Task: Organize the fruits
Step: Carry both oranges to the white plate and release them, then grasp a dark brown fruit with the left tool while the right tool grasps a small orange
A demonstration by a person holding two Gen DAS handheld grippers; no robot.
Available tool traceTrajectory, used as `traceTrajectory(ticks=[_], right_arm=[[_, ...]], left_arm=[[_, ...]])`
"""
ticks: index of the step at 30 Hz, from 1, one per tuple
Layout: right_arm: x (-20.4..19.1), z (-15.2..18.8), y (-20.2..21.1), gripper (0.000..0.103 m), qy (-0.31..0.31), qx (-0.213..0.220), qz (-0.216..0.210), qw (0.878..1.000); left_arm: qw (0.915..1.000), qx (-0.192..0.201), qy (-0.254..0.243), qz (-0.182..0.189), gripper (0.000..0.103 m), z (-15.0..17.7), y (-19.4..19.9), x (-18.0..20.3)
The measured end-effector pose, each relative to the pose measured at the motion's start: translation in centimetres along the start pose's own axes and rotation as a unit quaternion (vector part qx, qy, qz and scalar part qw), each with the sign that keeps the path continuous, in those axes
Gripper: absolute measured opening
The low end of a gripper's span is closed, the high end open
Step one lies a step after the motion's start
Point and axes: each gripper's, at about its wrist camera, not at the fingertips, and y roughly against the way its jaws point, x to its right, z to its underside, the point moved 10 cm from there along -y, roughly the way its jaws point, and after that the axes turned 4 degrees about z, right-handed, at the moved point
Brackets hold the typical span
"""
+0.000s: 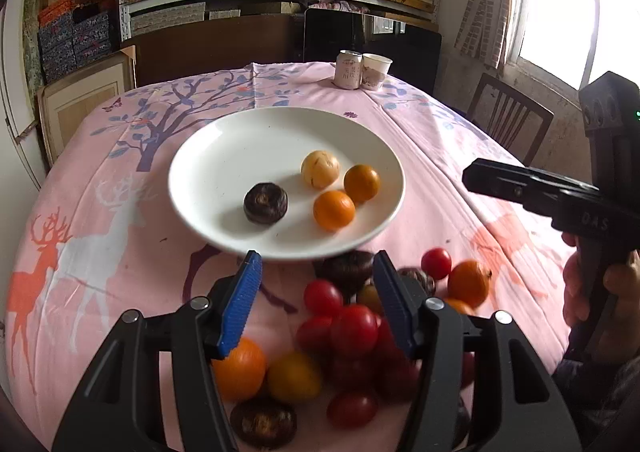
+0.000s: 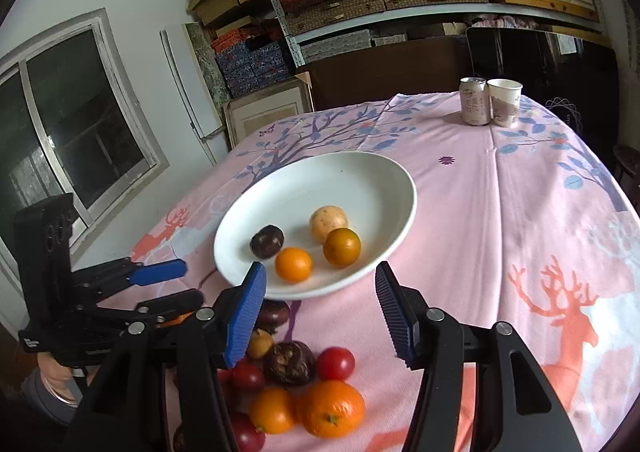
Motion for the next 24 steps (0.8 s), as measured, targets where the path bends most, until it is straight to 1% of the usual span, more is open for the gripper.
traceTrajectory(ticks=[1, 3, 7, 10, 12, 15, 17, 18, 19, 20, 21, 24], right_arm=[[0.4, 0.5, 0.5, 0.057, 0.002, 0.001, 0.008, 1.0], [1.1, 1.9, 1.2, 0.057, 0.0, -0.005, 0.012, 1.0], [1.4, 5.2, 1.8, 0.057, -0.004, -0.03, 0.007, 1.0], [0.9, 7.1, 1.4, 0.057, 0.01, -0.046, 0.005, 0.999], [0.7, 7.8, 1.0, 0.057, 0.013, -0.052, 0.01, 0.999], [0.4, 8.4, 0.2, 0.057, -0.003, -0.064, -0.005, 0.998], [0.5, 8.5, 0.1, 0.057, -0.008, -0.064, -0.003, 0.998], [0.4, 8.6, 0.1, 0.057, -0.01, -0.064, -0.003, 0.998], [0.4, 8.6, 0.2, 0.057, -0.011, -0.064, -0.003, 0.998], [0.5, 8.6, 0.3, 0.057, -0.011, -0.063, -0.003, 0.998], [0.6, 8.6, 0.5, 0.057, -0.011, -0.061, 0.0, 0.998], [0.6, 8.7, 0.9, 0.057, -0.009, -0.059, 0.001, 0.998]], left_arm=[[1.0, 0.0, -0.002, -0.001, 0.061, 1.0, 0.9, -0.1], [1.0, -0.002, 0.002, -0.006, 0.065, 3.1, 2.6, -0.4], [0.9997, -0.019, 0.005, -0.015, 0.065, 7.1, 4.6, -1.4], [0.9984, -0.043, -0.003, -0.036, 0.065, 9.5, 4.2, -2.3], [0.9975, -0.057, 0.001, -0.041, 0.065, 10.7, 3.5, -2.7], [0.9972, -0.06, 0.005, -0.045, 0.065, 11.1, 2.6, -2.9], [0.9972, -0.06, 0.008, -0.044, 0.065, 10.9, 2.0, -2.9], [0.9971, -0.061, 0.008, -0.044, 0.063, 10.8, 1.7, -2.9], [0.9971, -0.061, 0.01, -0.044, 0.051, 10.7, 1.4, -2.9], [0.997, -0.063, 0.014, -0.042, 0.046, 10.6, 1.1, -3.0], [0.9972, -0.056, 0.017, -0.045, 0.041, 10.5, 1.2, -3.1], [0.9977, -0.05, 0.032, -0.034, 0.041, 10.5, 1.4, -3.0]])
